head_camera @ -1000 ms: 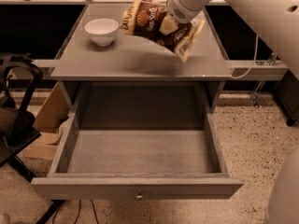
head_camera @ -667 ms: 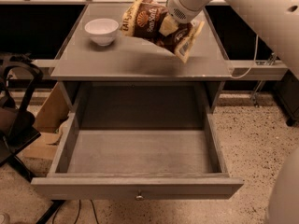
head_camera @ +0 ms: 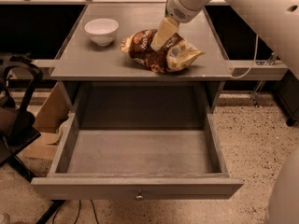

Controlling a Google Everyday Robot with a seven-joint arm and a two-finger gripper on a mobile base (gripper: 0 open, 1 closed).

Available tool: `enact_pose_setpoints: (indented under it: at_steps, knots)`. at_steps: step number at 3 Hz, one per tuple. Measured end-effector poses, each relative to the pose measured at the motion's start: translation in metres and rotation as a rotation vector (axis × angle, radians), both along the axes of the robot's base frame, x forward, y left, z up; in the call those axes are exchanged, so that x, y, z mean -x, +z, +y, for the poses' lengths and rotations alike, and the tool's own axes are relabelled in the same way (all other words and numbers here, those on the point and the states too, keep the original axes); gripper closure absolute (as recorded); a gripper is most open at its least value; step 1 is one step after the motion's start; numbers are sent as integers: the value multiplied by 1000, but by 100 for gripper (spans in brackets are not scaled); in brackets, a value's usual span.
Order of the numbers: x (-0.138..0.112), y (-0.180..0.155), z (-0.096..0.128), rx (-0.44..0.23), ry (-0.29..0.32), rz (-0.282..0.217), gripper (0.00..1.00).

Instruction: Pick brown chip bag from top drawer and place on counter

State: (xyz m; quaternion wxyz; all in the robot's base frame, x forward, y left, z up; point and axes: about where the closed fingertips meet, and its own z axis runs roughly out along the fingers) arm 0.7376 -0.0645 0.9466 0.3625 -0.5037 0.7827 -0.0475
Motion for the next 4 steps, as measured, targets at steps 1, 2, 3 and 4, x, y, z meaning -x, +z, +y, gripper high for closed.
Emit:
enact_pose_setpoints:
  at_steps: [1, 2, 3, 4]
  knots:
    - [-1, 0, 1, -2, 0, 0, 0]
    - [-6, 21, -31, -78, -85, 5, 0]
    - [9, 68, -82, -213, -228, -40, 0]
    - [53, 97, -146, -375, -400, -123, 0]
